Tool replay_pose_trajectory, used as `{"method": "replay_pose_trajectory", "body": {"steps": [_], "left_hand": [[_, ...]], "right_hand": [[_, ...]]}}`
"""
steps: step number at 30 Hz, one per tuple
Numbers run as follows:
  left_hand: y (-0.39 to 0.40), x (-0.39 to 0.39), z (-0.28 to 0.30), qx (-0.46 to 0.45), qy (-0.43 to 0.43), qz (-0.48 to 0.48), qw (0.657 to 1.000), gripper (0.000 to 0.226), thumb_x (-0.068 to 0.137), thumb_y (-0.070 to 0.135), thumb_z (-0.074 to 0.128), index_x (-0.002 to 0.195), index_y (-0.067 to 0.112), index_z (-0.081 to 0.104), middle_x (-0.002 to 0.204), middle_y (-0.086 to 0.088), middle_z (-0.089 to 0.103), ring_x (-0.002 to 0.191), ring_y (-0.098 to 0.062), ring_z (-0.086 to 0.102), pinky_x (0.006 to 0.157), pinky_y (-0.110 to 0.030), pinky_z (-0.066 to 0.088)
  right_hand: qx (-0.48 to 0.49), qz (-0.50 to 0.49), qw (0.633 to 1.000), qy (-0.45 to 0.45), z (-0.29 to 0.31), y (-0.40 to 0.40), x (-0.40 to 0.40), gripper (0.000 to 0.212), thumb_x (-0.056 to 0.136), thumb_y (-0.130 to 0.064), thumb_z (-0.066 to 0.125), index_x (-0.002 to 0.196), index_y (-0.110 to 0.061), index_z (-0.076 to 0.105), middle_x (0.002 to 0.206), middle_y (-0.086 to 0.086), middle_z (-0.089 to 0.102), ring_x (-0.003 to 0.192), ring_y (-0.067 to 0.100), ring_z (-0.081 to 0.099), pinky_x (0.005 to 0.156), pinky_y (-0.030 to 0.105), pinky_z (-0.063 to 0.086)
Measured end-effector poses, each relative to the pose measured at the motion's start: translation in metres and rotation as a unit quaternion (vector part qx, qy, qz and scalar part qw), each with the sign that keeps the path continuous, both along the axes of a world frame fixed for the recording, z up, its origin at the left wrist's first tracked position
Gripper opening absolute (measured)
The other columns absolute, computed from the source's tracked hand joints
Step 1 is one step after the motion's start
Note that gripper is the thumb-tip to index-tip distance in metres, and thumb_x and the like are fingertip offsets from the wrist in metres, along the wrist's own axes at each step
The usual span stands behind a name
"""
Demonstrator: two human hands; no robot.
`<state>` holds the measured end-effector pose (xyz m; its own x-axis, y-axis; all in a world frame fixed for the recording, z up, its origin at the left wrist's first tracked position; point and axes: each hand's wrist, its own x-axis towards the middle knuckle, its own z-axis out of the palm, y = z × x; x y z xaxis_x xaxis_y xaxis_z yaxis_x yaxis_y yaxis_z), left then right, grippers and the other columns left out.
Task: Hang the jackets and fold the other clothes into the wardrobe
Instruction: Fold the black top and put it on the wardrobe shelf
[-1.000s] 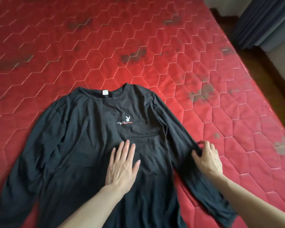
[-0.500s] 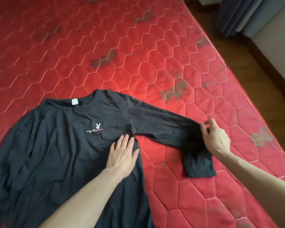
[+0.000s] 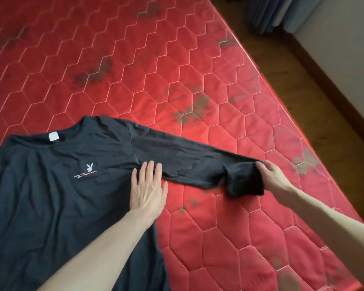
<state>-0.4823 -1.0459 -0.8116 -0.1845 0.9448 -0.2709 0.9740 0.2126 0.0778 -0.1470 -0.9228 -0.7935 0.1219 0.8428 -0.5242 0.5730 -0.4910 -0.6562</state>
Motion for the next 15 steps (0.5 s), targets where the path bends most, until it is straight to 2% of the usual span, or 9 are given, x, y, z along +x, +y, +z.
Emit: {"method": "replay_pose_trajectory", "body": {"steps": [3,5,7,9,11,13,15], "left_hand": [[0.003,0.007,-0.008,-0.022,-0.001,-0.031,0.999,0.065,0.108,0.046,0.034,0.165,0.02,0.019,0.173,-0.008,0.016,0.159,-0.029,0.016,0.129,-0.048,0.011],[0.003,0.009,-0.01,-0.027,-0.014,-0.038,0.999,0.065,0.108,0.048,0.032,0.166,0.023,0.014,0.174,-0.007,0.009,0.16,-0.031,0.011,0.129,-0.046,0.012],[0.002,0.011,-0.009,-0.025,-0.014,-0.063,0.998,0.066,0.108,0.049,0.032,0.167,0.025,0.011,0.174,-0.007,0.006,0.16,-0.032,0.009,0.129,-0.047,0.013],[0.002,0.013,-0.009,-0.025,-0.009,-0.094,0.995,0.067,0.108,0.05,0.032,0.167,0.025,0.011,0.174,-0.007,0.006,0.16,-0.033,0.011,0.128,-0.049,0.014],[0.003,0.014,-0.009,-0.022,-0.009,-0.126,0.992,0.067,0.108,0.049,0.034,0.167,0.024,0.014,0.174,-0.008,0.01,0.159,-0.033,0.013,0.127,-0.052,0.016],[0.006,0.017,-0.008,-0.013,-0.01,-0.158,0.987,0.066,0.107,0.047,0.041,0.165,0.023,0.022,0.173,-0.01,0.018,0.158,-0.034,0.021,0.126,-0.053,0.022],[0.008,0.023,-0.007,-0.01,-0.01,-0.178,0.984,0.066,0.106,0.044,0.046,0.164,0.022,0.026,0.171,-0.011,0.024,0.156,-0.034,0.025,0.125,-0.053,0.026]], "right_hand": [[0.057,-0.013,0.992,-0.116,0.001,0.017,0.02,0.027,0.102,-0.035,0.059,0.086,-0.014,0.062,0.085,0.007,0.063,0.087,0.028,0.058,0.075,0.037,0.04],[0.073,0.019,0.976,-0.204,0.0,0.02,0.034,0.023,0.099,-0.04,0.063,0.092,-0.018,0.065,0.092,0.009,0.068,0.094,0.032,0.062,0.08,0.041,0.046],[0.066,0.029,0.965,-0.251,-0.001,0.019,0.048,0.021,0.097,-0.043,0.064,0.096,-0.023,0.066,0.092,0.007,0.07,0.098,0.035,0.066,0.082,0.043,0.05],[0.056,0.007,0.975,-0.215,-0.003,0.015,0.06,0.025,0.094,-0.048,0.067,0.098,-0.023,0.067,0.092,0.002,0.071,0.093,0.034,0.068,0.083,0.044,0.056],[0.049,-0.024,0.989,-0.135,-0.005,0.006,0.07,0.028,0.091,-0.05,0.074,0.1,-0.024,0.067,0.092,-0.001,0.073,0.086,0.025,0.069,0.084,0.043,0.057],[0.04,-0.041,0.996,-0.066,-0.01,-0.005,0.079,0.023,0.088,-0.036,0.082,0.101,-0.024,0.068,0.092,-0.002,0.075,0.082,0.017,0.069,0.078,0.037,0.054],[0.024,-0.062,0.998,-0.012,-0.016,-0.01,0.088,0.02,0.087,-0.015,0.083,0.1,-0.021,0.07,0.093,0.005,0.077,0.074,0.016,0.068,0.068,0.03,0.053]]}}
